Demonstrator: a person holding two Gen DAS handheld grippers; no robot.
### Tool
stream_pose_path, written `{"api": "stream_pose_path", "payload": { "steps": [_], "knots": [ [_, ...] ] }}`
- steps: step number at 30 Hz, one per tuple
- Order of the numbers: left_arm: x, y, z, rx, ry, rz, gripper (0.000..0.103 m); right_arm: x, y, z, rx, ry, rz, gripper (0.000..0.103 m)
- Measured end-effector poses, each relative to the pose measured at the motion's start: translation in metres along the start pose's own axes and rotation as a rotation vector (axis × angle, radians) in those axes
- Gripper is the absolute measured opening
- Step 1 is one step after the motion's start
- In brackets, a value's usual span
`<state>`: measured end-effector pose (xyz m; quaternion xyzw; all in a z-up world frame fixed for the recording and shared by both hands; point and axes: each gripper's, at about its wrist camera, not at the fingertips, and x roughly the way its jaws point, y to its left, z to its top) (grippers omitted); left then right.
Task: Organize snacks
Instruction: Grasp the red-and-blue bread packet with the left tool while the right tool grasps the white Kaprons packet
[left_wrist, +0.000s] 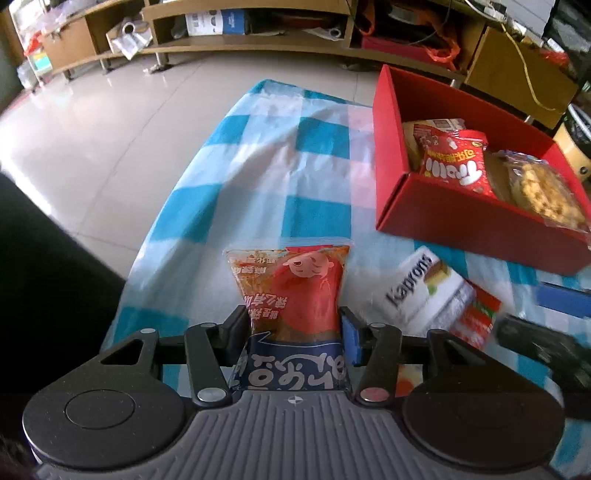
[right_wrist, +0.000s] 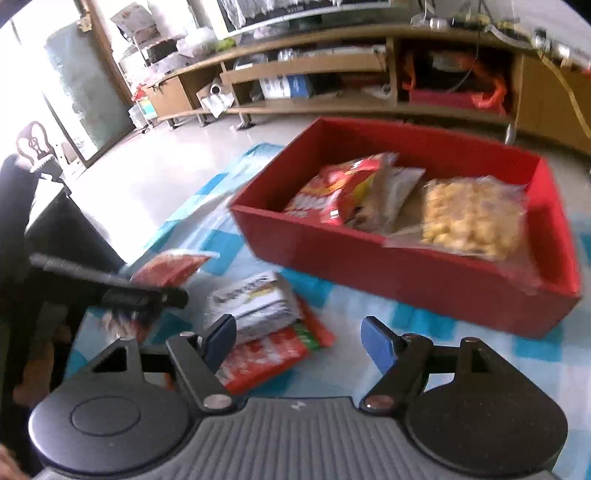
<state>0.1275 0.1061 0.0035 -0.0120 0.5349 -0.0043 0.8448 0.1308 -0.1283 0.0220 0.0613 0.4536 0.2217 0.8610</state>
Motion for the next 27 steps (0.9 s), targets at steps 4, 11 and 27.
{"api": "stream_pose_path", "payload": {
  "steps": [4,11,27],
  "knots": [
    [-0.016,0.012,-0.008,-0.008,-0.004,-0.061,0.059,0.023,0.016,0.007,0.087,0.106,0.042,0.071],
    [-0.019,0.028,-0.020,-0.028,0.019,-0.135,0.059,0.061,0.021,0.025,0.225,0.183,-0.004,0.075],
    [-0.014,0.036,-0.034,-0.008,0.024,-0.115,0.060,0.116,0.094,0.050,-0.065,0.202,-0.200,0.071]
  ]
}}
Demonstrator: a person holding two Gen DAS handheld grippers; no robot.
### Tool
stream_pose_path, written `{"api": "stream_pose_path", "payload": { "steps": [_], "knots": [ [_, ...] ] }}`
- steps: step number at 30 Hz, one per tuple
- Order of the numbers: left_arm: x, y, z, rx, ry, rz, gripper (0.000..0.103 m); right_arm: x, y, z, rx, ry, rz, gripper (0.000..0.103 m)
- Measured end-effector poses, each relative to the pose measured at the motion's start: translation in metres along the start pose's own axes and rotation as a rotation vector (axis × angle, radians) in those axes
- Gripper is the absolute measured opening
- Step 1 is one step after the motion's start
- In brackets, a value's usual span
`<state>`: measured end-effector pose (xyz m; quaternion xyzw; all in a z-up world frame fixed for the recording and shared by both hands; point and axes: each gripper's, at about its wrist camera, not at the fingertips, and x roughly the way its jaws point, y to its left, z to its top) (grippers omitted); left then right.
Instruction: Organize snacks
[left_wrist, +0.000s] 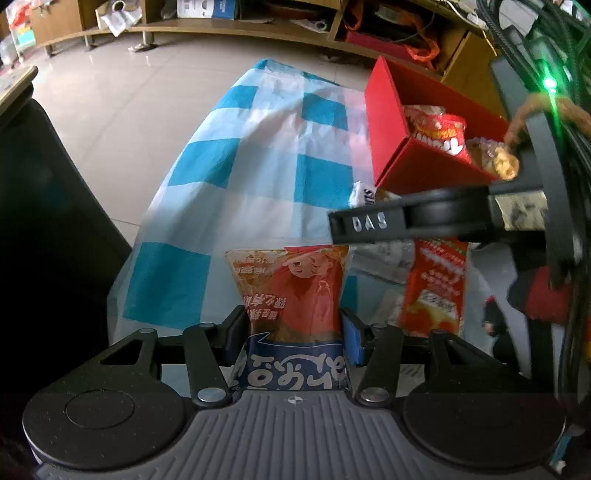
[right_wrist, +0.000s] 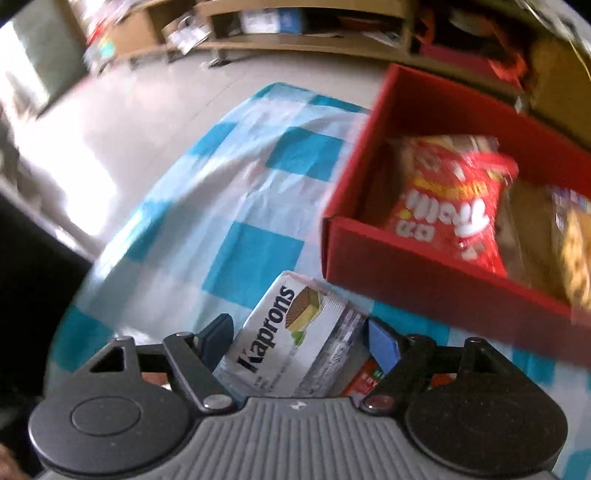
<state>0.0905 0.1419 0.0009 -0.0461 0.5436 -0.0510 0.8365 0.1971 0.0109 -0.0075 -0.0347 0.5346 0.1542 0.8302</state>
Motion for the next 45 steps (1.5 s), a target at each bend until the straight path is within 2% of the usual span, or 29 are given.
{"api": "stream_pose_path", "payload": {
  "steps": [3,8,13,17,21,25,28,32,45],
  "knots": [
    [0.005,0.000,-0.004,0.008,0.017,0.001,0.060,-0.004,0.007,-0.011,-0.091,-0.017,-0.003,0.067],
    [0.011,-0.005,-0.013,0.049,0.025,0.031,0.062,-0.017,0.012,-0.032,-0.267,-0.064,-0.065,0.067],
    [0.016,-0.014,-0.015,0.087,0.018,0.063,0.067,-0.020,0.002,-0.044,-0.246,-0.068,-0.037,0.067],
    [0.020,-0.023,-0.017,0.136,0.003,0.091,0.075,-0.021,-0.003,-0.047,-0.229,-0.072,-0.019,0.067],
    [0.020,-0.031,-0.024,0.167,-0.010,0.125,0.078,-0.019,-0.002,-0.049,-0.241,-0.082,-0.018,0.067],
    [0.018,-0.030,-0.023,0.156,-0.008,0.122,0.076,-0.022,-0.001,-0.054,-0.263,-0.102,-0.006,0.061],
    [0.015,-0.032,-0.024,0.150,-0.011,0.116,0.065,-0.025,-0.001,-0.060,-0.278,-0.117,-0.007,0.061],
    [0.013,-0.032,-0.023,0.136,-0.009,0.114,0.061,-0.031,-0.005,-0.064,-0.276,-0.130,-0.012,0.061],
    [-0.001,-0.041,-0.017,0.114,-0.043,0.093,0.058,-0.070,-0.018,-0.067,-0.267,-0.219,-0.023,0.058]
  ]
}}
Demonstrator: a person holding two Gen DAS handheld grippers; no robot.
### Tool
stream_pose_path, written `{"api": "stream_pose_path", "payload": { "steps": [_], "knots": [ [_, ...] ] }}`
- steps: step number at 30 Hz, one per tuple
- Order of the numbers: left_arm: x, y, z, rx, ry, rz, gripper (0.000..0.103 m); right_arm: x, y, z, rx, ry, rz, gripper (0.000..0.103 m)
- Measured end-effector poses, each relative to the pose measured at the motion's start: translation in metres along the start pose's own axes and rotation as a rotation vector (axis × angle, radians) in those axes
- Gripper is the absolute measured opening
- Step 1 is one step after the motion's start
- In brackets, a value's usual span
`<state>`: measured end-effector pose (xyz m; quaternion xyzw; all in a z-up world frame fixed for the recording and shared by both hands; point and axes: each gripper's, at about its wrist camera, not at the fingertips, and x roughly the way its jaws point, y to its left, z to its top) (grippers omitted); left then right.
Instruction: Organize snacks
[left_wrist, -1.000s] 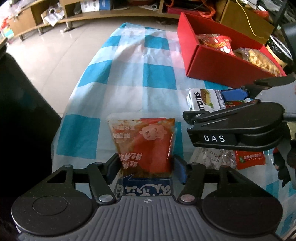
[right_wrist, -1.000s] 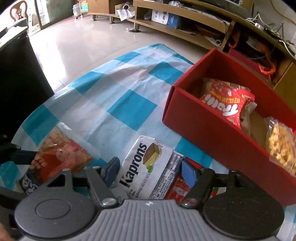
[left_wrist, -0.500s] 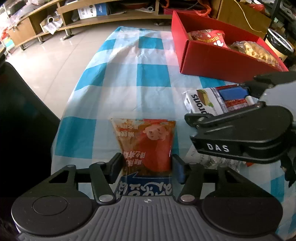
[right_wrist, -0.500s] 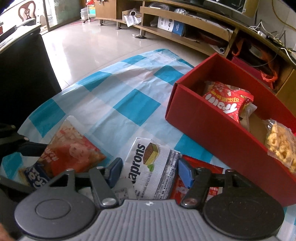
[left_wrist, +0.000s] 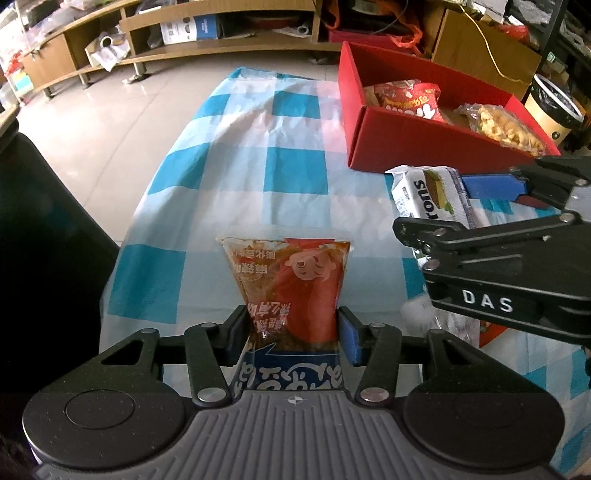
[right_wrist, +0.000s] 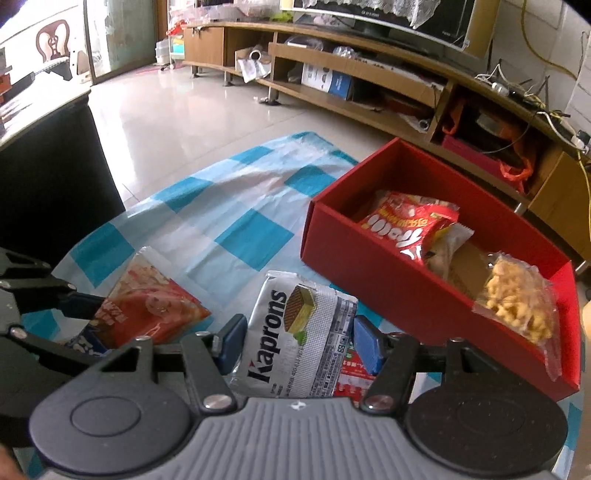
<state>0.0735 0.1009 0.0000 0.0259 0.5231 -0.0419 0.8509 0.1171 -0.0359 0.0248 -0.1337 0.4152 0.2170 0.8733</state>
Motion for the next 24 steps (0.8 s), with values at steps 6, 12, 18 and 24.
{"api": "stream_pose_path", "payload": {
  "steps": [6,12,18,24],
  "knots": [
    [-0.007,-0.003,0.006,-0.006,-0.030,-0.005,0.058,-0.012,-0.008,0.001,0.030,-0.035,0.001,0.058],
    [-0.014,-0.006,0.015,-0.010,-0.065,-0.006,0.059,-0.023,-0.013,0.002,0.030,-0.058,-0.020,0.058],
    [-0.019,-0.015,0.024,0.001,-0.096,-0.001,0.059,-0.034,-0.022,0.002,0.036,-0.077,-0.041,0.058],
    [-0.021,-0.021,0.030,0.004,-0.114,-0.002,0.059,-0.044,-0.033,0.000,0.047,-0.092,-0.061,0.058]
  ]
}}
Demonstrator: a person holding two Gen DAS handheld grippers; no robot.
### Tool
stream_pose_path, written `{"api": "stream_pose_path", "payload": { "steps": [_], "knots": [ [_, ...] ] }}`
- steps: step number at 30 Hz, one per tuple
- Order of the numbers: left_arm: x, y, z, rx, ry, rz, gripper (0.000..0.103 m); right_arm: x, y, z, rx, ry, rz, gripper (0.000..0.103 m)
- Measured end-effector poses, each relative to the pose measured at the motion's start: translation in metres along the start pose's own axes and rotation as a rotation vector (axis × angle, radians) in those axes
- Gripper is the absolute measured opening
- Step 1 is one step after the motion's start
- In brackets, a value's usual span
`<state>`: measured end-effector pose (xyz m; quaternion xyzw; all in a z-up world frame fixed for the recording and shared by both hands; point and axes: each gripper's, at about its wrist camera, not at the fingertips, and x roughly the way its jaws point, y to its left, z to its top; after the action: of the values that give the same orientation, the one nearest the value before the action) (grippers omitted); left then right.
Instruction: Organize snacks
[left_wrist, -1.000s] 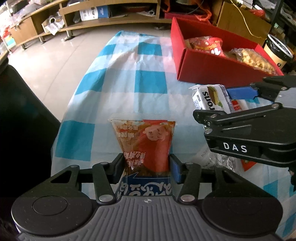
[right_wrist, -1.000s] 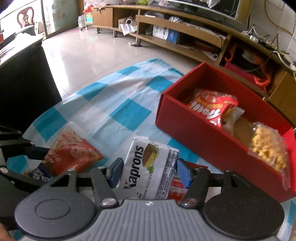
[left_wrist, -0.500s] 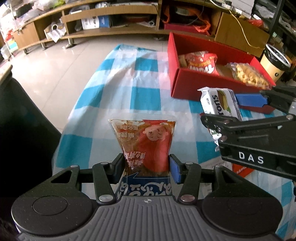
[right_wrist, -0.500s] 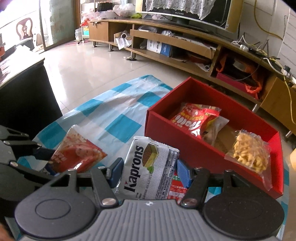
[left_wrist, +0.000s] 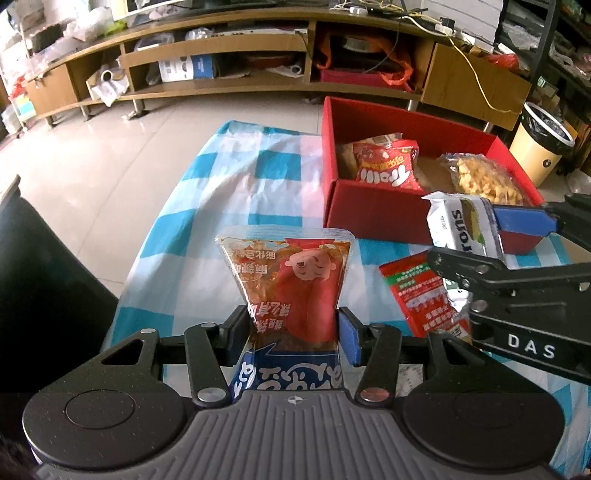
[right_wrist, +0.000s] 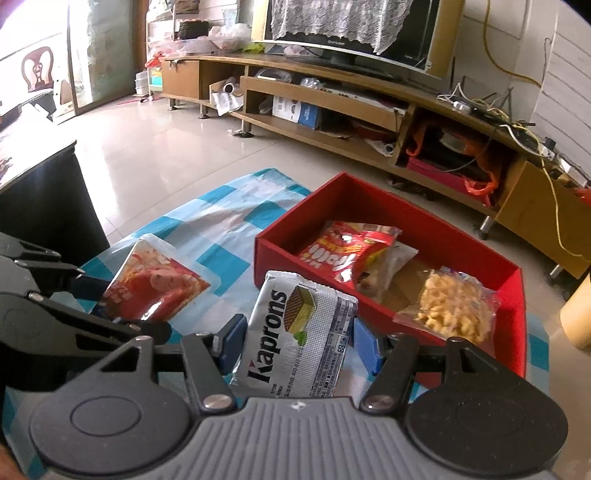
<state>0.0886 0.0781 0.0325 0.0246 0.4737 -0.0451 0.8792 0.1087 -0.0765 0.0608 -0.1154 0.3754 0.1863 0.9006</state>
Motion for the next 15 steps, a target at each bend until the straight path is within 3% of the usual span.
{"api": "stream_pose_path", "payload": {
  "steps": [15],
  "knots": [
    [-0.004,-0.029,0.018,0.037,-0.050,-0.011,0.059,-0.023,-0.025,-0.005,0.021,-0.034,-0.061,0.058]
  ]
}}
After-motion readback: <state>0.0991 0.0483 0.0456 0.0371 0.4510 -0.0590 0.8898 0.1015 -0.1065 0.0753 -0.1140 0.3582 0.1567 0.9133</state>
